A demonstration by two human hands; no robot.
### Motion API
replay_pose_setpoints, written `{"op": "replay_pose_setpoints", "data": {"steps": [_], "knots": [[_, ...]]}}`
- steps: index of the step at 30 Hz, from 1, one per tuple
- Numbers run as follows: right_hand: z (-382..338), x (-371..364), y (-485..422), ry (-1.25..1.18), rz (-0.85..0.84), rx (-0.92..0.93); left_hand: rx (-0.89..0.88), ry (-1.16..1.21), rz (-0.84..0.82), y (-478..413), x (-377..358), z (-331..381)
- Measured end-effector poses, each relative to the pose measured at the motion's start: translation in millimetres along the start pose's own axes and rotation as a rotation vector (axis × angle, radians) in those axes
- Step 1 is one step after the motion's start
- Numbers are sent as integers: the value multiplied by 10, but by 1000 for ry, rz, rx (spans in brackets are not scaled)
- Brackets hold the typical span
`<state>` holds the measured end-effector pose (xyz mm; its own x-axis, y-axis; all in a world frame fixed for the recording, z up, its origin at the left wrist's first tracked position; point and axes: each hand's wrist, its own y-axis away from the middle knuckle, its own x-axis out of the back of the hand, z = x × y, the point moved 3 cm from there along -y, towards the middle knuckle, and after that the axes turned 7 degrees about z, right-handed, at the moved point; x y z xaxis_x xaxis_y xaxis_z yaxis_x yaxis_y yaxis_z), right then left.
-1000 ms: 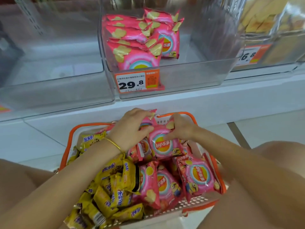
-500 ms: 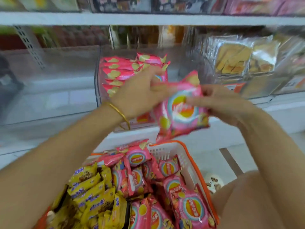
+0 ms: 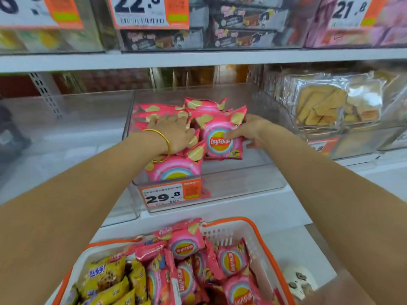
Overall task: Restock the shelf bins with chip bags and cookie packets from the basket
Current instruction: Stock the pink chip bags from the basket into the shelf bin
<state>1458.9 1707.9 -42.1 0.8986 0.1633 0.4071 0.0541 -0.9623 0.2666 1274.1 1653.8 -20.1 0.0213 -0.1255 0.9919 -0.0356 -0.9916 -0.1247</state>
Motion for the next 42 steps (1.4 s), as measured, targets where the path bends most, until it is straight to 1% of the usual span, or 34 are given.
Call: {"op": "replay_pose_setpoints", "data": {"steps": [1,3,6,8,10,14,18,20,25,29,34,37,39,42], "knots": [[29,-12,-28,38,19,-25,12,-20,-19,1,-22,-5],[70,-40,-103,15,30,-57,17,-22,-40,7,-27,-8],[79,-107,-189,25,30,1,-1,9,-67,13,-34,-3],[67,-155,-192,87,-11,54,-8,32,-71,3,-53,-7],[74,-156,-194,96,-42,63,-5,38,-63,-3,-58,-7],[105,-49,-208,65,-40,-37,30,25,-65,-24,-60,-21],[129,31,-179,148,-94,-121,50,25,-56,-31,-69,-35],[139,18,-191,147,-82,-105,52,28,-49,-24,-67,-32],[156,-143,-297,89,15,17,22,63,-46,-23,-75,-50],[217,-170,-302,81,-38,55,22,49,-47,-32,-82,-53],[257,-165,-312,15,-41,66,38,22,-52,-29,-52,-36],[241,-168,-311,61,-71,49,27,4,-25,-8,-20,-44],[229,-144,-303,96,-58,33,21,13,12,35,26,-32],[220,-90,-261,135,-44,26,-11,120,146,157,145,14]]}}
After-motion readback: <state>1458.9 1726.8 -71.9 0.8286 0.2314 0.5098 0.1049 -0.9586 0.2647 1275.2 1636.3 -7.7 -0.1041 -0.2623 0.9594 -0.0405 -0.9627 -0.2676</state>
